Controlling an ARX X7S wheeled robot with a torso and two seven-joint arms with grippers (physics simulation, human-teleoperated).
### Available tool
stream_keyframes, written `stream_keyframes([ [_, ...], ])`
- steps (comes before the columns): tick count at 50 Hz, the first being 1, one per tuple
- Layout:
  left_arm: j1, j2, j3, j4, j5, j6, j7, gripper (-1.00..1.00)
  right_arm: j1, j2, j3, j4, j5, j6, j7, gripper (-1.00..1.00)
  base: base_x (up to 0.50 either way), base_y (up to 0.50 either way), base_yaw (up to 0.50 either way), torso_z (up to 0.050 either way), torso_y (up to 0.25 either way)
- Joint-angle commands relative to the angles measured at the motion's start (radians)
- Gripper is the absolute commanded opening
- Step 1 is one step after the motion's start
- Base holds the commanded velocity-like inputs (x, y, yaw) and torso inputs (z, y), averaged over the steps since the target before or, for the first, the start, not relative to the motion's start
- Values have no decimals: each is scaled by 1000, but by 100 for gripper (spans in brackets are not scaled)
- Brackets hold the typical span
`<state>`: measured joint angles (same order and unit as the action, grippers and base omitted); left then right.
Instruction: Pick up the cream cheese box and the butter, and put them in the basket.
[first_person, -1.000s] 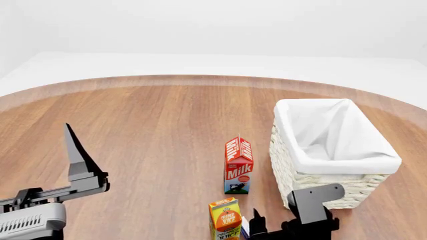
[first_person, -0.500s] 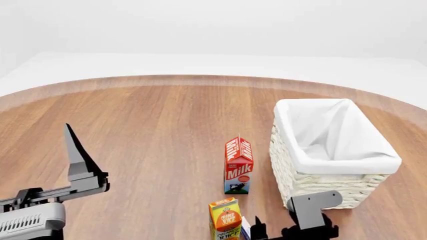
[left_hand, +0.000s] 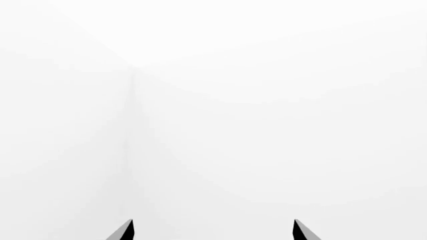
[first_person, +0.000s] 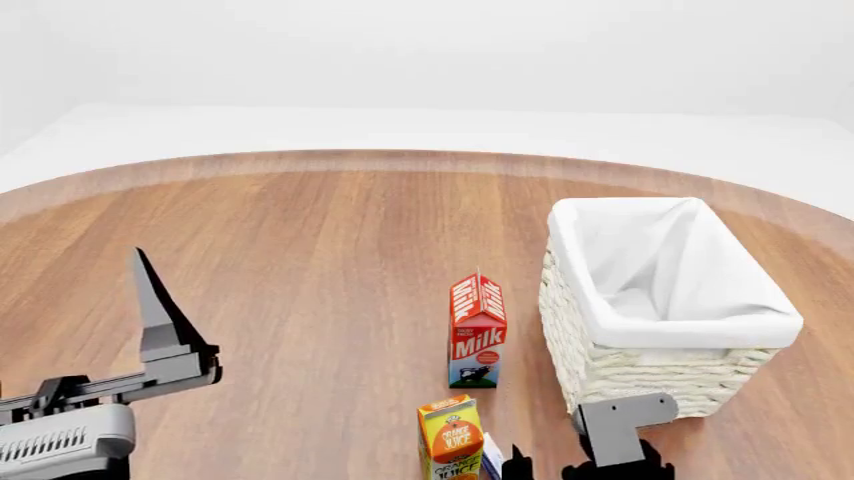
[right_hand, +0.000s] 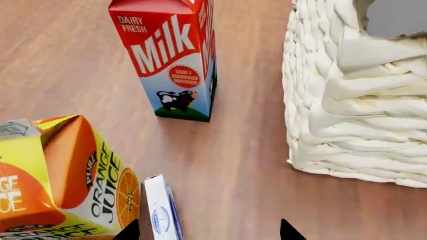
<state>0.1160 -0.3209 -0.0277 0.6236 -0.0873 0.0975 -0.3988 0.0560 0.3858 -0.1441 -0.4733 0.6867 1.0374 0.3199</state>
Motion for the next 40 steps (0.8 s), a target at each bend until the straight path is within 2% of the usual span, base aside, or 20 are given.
stream_keyframes([
  [1,-2,11,-18,-7,5,-4,14,100,-8,-13,-4,28,-27,-27,-24,100,0,0,0,0,0],
  [40,0,0,-6,-13,-10,-1,4,100,-17,7,-92,74,-73,-62,-40,100,0,0,0,0,0],
])
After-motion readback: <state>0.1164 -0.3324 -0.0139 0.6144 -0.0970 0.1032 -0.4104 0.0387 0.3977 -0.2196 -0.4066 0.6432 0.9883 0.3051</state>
